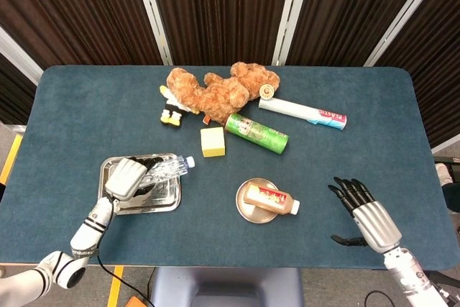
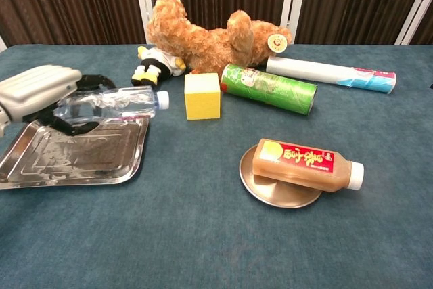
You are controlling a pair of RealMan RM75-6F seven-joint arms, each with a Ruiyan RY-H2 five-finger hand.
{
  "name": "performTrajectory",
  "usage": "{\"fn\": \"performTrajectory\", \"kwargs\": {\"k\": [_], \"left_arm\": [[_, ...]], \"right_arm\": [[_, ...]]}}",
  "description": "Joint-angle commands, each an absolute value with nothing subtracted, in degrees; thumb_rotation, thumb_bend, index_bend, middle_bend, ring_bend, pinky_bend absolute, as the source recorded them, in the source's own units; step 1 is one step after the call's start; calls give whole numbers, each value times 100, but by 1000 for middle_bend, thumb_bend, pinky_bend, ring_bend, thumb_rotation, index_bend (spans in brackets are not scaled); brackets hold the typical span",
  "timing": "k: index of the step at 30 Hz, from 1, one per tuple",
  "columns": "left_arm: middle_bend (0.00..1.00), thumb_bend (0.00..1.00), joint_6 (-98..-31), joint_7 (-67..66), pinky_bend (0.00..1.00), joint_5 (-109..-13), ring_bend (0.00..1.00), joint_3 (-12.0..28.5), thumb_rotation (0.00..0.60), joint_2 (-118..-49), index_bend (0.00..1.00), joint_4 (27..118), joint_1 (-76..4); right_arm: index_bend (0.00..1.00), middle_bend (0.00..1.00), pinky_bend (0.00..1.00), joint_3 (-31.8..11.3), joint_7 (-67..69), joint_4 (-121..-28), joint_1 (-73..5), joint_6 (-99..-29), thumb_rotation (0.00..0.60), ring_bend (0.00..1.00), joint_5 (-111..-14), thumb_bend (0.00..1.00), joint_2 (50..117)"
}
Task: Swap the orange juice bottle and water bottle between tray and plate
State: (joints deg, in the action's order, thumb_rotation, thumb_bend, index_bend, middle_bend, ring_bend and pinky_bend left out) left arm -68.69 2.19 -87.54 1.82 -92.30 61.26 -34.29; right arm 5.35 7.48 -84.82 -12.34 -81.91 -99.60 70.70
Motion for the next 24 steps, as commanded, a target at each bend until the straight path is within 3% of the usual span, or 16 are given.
{"fn": "performTrajectory", "kwargs": {"k": [1,4,9,11,14,18,24], "left_arm": [[763,523,-7091,1239,587,-9128,608,-225,600,-9394,683,5099,-3188],[632,447,-6987,1571,509,-9223,505,-365,600,-9598,567,4471,-3162],[250,402,-6730,1881,270,-9210,173,-429,600,-9726,104,4075,-3166],[163,394,-6697,1934,202,-9210,90,-436,600,-9715,16,4064,-3163],[92,378,-6705,1958,145,-9215,21,-444,600,-9642,0,4163,-3141],[15,364,-6700,1724,102,-9125,0,-394,600,-9454,0,4481,-3076],[0,355,-7156,1105,83,-8906,0,-267,600,-8759,0,5579,-2706]], "right_arm": [[0,12,0,554,721,-8498,-1229,-8174,600,0,-9983,145,7082],[0,13,0,558,711,-8509,-1222,-8171,600,0,-9990,145,7083],[0,12,0,557,721,-8524,-1211,-8182,600,0,-10001,145,7078],[0,13,0,550,717,-8525,-1205,-8190,600,0,-9997,145,7079],[0,13,0,539,714,-8522,-1199,-8195,600,0,-9988,145,7082],[0,13,0,533,693,-8534,-1186,-8210,600,0,-9991,145,7079],[0,12,0,532,639,-8585,-1135,-8293,600,0,-10007,145,7018]]}}
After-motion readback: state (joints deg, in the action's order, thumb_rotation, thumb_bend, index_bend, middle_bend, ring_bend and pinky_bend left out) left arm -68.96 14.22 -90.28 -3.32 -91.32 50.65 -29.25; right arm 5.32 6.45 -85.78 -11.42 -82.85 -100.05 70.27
